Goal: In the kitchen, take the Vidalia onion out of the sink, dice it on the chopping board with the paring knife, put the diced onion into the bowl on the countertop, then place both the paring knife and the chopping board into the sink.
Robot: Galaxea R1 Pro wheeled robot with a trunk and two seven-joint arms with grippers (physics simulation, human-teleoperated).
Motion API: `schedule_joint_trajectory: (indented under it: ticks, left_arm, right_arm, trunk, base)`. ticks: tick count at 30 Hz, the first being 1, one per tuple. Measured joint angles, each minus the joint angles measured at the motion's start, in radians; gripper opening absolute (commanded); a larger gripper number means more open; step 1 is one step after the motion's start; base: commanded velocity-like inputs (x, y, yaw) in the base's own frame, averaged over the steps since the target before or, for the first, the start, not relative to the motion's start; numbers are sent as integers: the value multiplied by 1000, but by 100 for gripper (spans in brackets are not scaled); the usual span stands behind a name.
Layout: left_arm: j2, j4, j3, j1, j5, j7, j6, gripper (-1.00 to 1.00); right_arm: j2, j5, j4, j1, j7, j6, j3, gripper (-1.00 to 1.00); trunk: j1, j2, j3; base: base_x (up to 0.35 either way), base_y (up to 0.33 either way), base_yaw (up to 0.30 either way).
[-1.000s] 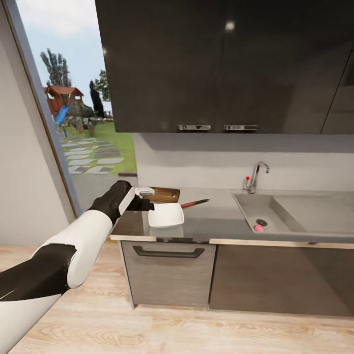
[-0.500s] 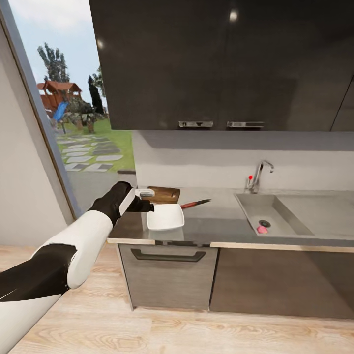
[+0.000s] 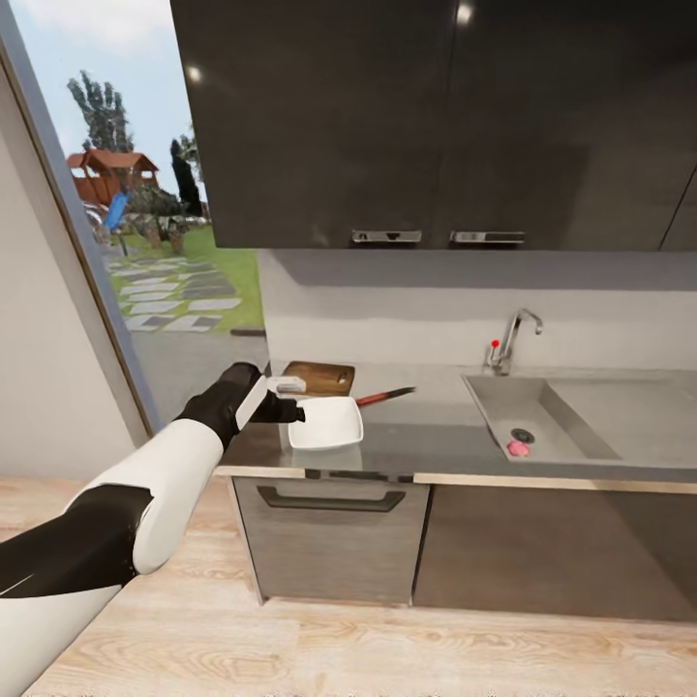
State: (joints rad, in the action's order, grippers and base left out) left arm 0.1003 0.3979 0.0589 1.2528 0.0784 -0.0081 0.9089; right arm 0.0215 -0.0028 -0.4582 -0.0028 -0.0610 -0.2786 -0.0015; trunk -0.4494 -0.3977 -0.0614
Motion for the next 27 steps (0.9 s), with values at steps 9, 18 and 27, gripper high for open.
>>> schedule_joint_trajectory:
  ticks: [9, 18, 27]
  left_arm:
    - [0, 0, -1, -3, 0, 0, 0, 100]
    - [0, 0, 0, -3, 0, 0, 0, 100]
    - [0, -1, 0, -3, 0, -1, 0, 100]
  right_arm:
    - [0, 0, 0, 0, 0, 0, 0, 100]
    - [0, 0, 0, 0, 0, 0, 0, 100]
    - [0, 0, 0, 0, 0, 0, 0, 100]
  trunk:
    - [0, 0, -14]
    - [0, 0, -27]
    - [0, 0, -41]
  base:
    - [14, 0, 0]
    - [200, 39, 0]
    - [45, 3, 0]
